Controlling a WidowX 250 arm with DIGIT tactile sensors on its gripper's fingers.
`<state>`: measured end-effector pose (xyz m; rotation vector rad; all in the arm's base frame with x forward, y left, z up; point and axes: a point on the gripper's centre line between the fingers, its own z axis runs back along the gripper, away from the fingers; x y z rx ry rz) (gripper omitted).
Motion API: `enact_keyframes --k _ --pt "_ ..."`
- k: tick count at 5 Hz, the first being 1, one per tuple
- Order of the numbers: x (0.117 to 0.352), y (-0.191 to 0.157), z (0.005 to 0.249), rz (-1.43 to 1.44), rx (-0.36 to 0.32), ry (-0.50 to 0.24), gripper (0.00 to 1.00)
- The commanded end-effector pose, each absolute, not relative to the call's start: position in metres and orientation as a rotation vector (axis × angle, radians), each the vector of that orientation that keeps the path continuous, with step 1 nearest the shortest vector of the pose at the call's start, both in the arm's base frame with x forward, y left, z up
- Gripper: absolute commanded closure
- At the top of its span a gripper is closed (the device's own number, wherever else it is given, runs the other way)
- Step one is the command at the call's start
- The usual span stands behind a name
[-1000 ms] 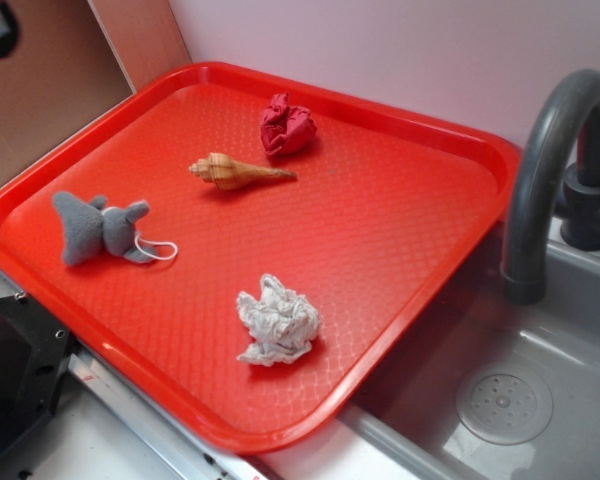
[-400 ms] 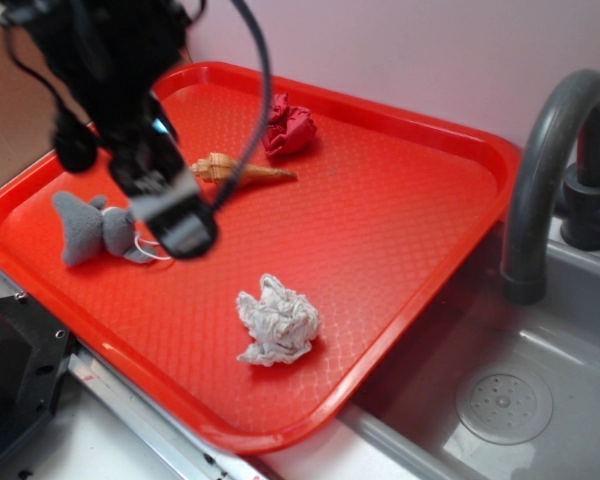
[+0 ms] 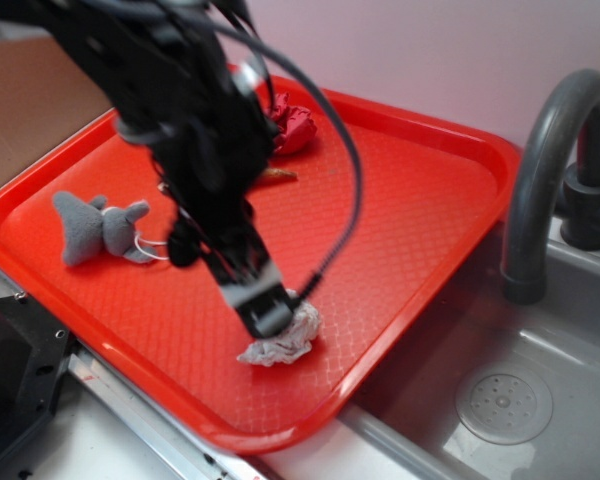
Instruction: Grab the white paper.
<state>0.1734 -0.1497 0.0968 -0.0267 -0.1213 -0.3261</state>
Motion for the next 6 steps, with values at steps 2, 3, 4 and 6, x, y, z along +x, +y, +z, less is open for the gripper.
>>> enact_keyframes --k 2,3,4,6 --pt "0.18 -0.159 0.05 -0.383 0.015 -0.035 0.0" --pt "0.18 -0.151 0.044 -0.366 0.03 -0.023 0.0" --pt "0.178 -0.151 0.039 -0.355 0.029 -0.024 1.0" --pt "0.185 -0.146 0.049 -0.323 0.028 -0.043 1.0"
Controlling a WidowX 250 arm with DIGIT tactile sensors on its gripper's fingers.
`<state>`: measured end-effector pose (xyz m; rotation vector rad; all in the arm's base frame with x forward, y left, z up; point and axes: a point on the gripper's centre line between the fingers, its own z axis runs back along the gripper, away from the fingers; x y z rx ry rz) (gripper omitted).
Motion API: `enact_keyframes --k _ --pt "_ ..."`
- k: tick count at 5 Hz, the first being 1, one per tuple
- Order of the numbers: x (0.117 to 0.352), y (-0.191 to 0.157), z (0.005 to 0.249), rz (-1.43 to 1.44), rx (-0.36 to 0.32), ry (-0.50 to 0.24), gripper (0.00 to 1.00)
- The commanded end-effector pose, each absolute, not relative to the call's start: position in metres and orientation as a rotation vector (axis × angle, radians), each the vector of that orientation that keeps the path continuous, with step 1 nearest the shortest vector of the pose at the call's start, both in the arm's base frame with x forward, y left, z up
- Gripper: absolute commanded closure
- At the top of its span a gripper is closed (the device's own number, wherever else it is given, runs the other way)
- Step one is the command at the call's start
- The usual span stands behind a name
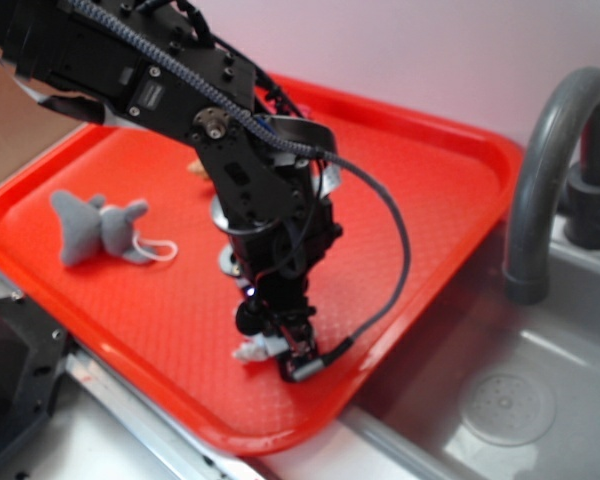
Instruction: Grab the white paper.
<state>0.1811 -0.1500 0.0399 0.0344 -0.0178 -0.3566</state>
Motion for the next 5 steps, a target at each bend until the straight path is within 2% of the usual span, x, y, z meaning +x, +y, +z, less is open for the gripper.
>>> enact_keyframes --k 1,2,3,5 --pt "0.194 -0.137 0.066 -0.28 -0.027 -0.058 1.0" --pt "0.204 -0.127 0.089 -0.22 -0.025 -0.058 1.0" --pt "0.213 -0.104 0.136 -0.083 -0.039 -0.063 1.0" --pt "0.194 -0.045 0.228 0.207 -0.076 -0.185 1.0"
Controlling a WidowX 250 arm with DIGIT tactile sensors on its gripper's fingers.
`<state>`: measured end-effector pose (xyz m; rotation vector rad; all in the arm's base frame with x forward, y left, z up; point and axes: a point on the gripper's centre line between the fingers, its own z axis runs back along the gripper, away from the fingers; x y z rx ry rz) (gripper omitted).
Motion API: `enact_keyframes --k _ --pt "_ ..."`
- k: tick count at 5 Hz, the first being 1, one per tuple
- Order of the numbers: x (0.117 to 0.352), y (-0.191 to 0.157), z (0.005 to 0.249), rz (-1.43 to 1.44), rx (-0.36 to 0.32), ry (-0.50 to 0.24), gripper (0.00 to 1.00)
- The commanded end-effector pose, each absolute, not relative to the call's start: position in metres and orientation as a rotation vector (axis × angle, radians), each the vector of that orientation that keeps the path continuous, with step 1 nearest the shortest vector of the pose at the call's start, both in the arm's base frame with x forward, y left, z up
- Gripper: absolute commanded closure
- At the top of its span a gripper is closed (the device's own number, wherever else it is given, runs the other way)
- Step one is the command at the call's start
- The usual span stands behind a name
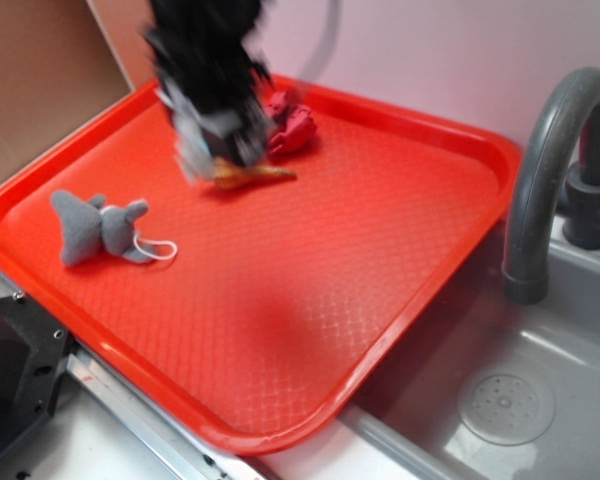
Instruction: Grab the white paper.
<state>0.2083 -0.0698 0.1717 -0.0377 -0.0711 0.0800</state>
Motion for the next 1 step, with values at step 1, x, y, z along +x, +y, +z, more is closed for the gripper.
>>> enact_keyframes --k 1 --pt "0.1918 -0.0458 0.2384 0.163 -0.071 -0.182 1.0"
